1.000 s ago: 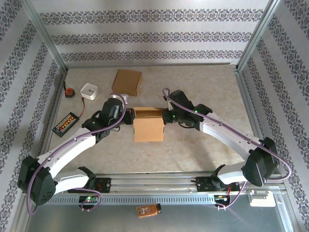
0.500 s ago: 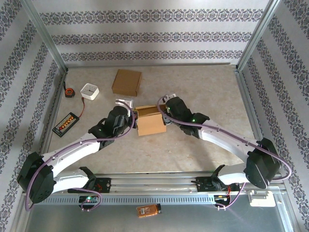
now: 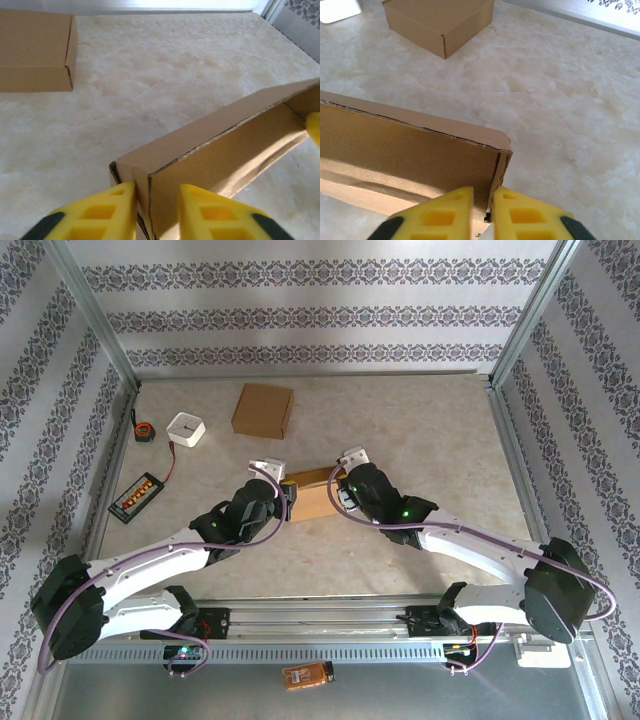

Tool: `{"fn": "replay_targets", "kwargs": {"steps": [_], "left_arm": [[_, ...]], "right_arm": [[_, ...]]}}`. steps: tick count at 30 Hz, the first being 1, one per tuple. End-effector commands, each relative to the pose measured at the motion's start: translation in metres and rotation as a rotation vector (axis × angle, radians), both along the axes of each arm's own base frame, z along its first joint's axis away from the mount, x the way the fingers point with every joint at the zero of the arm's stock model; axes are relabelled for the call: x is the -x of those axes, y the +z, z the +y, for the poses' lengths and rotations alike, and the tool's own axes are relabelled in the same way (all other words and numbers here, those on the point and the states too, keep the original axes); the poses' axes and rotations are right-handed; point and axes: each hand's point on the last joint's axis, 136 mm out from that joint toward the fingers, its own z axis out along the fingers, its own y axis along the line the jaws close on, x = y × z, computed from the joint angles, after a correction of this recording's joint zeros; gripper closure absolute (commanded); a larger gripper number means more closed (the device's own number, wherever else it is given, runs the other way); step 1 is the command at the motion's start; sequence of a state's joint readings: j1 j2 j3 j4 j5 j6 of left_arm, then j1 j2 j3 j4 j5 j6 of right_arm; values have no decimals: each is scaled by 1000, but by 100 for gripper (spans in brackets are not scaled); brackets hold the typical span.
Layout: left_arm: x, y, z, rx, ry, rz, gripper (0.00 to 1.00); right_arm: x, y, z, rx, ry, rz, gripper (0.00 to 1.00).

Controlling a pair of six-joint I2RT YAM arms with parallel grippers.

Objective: Fold the paper box

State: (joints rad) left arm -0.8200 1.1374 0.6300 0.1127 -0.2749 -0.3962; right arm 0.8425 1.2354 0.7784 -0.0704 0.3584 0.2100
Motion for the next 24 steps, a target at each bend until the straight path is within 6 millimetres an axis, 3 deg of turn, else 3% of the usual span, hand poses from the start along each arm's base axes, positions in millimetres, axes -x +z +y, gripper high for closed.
{"fn": "replay_targets", "kwargs": {"steps": [1,6,9,17,24], "left_arm": [[19,1,-21,19,-100,28,66],[21,11,-9,34,-52,17,51],[24,16,-2,41,-29,17,48],[31,36,3,116,-34,-14,45],[38,77,13,348,65,38,40]], "right_arm": [[14,15,17,-68,85,-7,77],[17,34,13,-98,84,-35,69],[18,43,7,-109,67,-55,62],[25,56,-2,-134,64,-61,47],[42,92,-12,-291,57,49,39]]}}
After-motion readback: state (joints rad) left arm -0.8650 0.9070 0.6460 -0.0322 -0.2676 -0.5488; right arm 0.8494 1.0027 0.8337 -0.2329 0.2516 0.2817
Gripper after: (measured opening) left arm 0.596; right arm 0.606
